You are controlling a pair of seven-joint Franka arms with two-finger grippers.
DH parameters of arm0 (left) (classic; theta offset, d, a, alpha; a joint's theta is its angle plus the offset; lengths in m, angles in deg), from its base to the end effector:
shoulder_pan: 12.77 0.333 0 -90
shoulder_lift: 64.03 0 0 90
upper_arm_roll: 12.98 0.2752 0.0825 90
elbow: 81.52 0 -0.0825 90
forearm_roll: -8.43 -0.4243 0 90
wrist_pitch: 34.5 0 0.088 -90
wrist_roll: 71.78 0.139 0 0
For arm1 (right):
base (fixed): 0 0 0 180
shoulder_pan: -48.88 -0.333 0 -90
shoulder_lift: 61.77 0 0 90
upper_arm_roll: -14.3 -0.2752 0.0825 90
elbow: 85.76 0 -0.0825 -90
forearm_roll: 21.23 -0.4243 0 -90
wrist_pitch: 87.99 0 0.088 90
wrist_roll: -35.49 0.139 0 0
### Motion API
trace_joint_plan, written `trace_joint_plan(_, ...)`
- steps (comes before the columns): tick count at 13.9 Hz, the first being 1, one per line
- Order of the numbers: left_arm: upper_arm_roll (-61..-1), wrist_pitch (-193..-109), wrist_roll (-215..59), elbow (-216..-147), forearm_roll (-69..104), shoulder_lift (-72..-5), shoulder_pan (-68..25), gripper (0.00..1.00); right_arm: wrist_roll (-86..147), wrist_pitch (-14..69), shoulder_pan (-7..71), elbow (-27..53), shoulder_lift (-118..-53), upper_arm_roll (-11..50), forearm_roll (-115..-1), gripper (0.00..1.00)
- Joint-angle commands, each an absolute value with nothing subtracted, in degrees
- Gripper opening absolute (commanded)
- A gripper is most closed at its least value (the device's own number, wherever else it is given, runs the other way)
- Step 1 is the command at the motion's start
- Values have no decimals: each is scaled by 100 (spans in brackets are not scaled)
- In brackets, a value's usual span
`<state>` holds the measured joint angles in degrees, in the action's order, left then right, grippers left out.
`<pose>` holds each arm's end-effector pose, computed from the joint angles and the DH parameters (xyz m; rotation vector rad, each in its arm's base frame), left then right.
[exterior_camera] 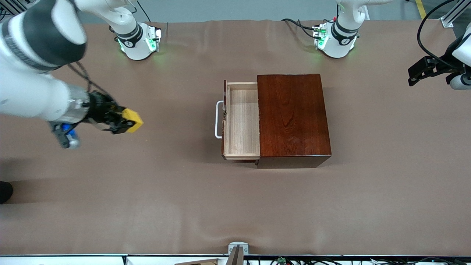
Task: Open drawer, take yellow block, close drawer
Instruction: 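Lift the yellow cube out with the right gripper and carry it aside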
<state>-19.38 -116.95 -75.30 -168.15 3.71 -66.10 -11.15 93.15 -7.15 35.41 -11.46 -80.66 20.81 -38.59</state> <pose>0.5689 -0.0362 0.5916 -3.0528 0.0191 0.0469 0.6400 0.1329 0.4772 -2.7154 1.2560 0.4864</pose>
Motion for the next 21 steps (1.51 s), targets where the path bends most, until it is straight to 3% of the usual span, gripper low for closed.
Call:
trace_joint_plan(1,-2036,-11799,-7459,-16915,482,-6711,-1013,100,8386,-643,3894,-702,-7987,1966,-3399,0)
trace_joint_plan(7,-2054,-11808,-7476,-16853,474,-6649,-1039,100,6839,-301,4570,-543,-8198,1957,-2528,0)
trace_joint_plan(16,-2124,-11800,-7599,-16809,474,-6553,-1135,100,4660,1211,5406,792,-8268,1957,-2017,0)
trace_joint_plan(21,-2395,-11808,-8721,-16801,465,-6325,-1680,100,3832,2714,5582,1768,-8435,1966,-2017,0)
